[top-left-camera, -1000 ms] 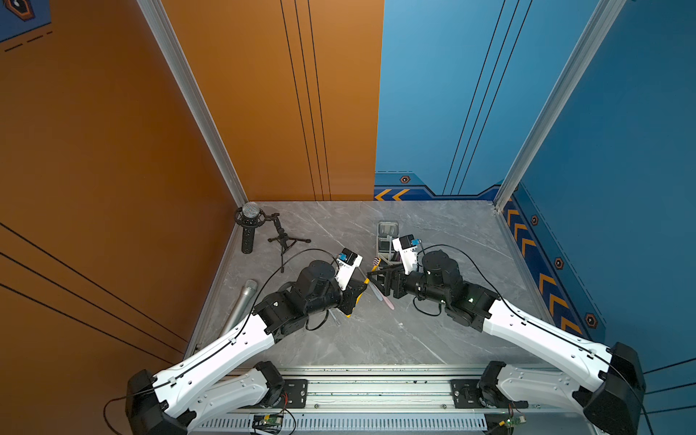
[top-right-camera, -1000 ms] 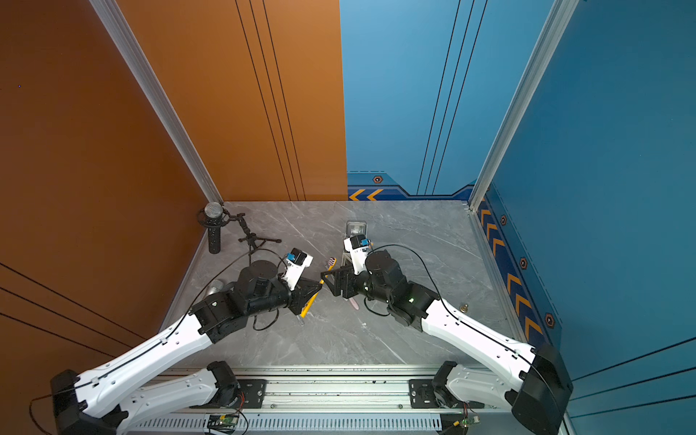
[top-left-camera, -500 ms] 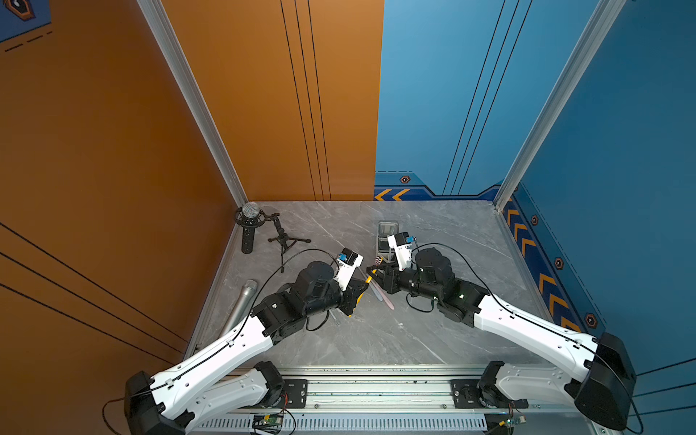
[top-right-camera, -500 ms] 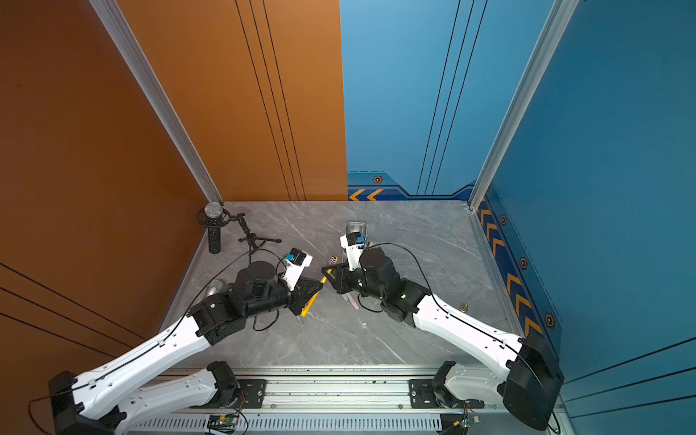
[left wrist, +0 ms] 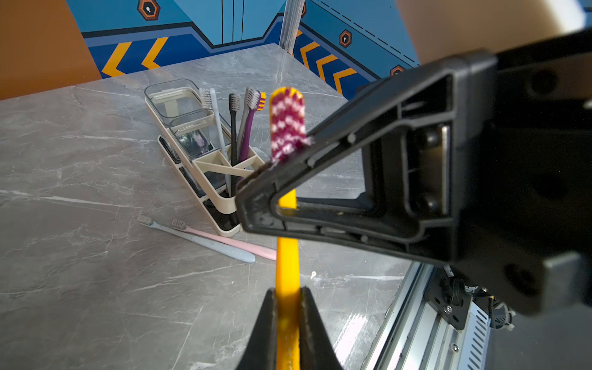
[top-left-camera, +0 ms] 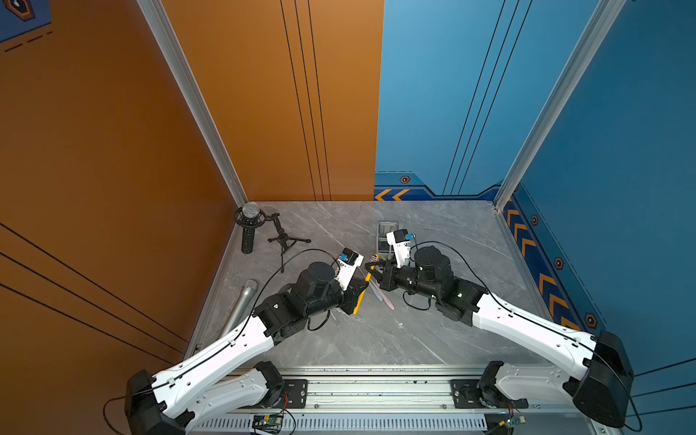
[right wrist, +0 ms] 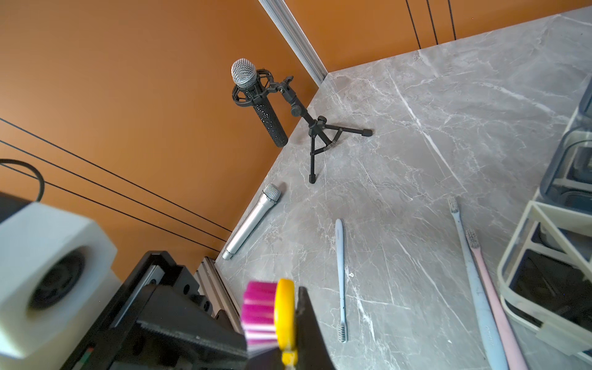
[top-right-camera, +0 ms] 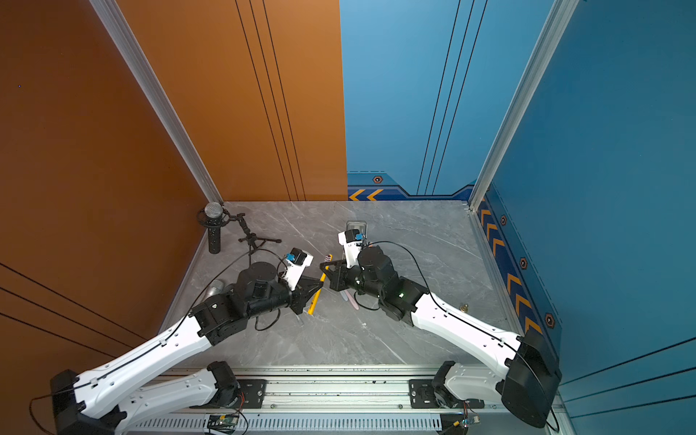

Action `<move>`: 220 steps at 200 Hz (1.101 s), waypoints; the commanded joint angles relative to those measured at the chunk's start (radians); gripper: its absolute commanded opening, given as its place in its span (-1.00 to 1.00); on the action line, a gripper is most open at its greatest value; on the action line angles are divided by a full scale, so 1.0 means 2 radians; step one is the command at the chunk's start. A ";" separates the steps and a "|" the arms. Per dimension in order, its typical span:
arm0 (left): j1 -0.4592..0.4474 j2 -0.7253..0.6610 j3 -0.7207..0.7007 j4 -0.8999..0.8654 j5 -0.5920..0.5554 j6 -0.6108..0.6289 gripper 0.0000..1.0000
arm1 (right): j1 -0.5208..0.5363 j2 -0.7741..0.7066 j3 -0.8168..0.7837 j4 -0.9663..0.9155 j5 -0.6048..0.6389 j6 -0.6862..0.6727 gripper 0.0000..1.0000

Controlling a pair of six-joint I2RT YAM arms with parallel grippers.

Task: Place the toothbrush into the toothbrush holder
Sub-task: Pick up the toothbrush from the center of the board, then place the toothbrush in the toothbrush holder.

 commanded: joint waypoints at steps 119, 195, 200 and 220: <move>0.041 -0.030 -0.089 0.089 -0.021 0.037 0.16 | -0.001 0.003 0.011 0.062 0.322 -0.227 -1.00; 0.067 0.014 -0.091 0.105 -0.006 0.029 0.17 | -0.011 0.087 0.005 0.184 0.368 -0.278 -1.00; 0.067 0.015 -0.091 0.106 -0.008 0.028 0.17 | -0.013 0.090 -0.001 0.194 0.368 -0.277 -1.00; 0.068 0.019 -0.090 0.106 -0.013 0.023 0.16 | -0.024 0.098 -0.024 0.242 0.355 -0.261 -1.00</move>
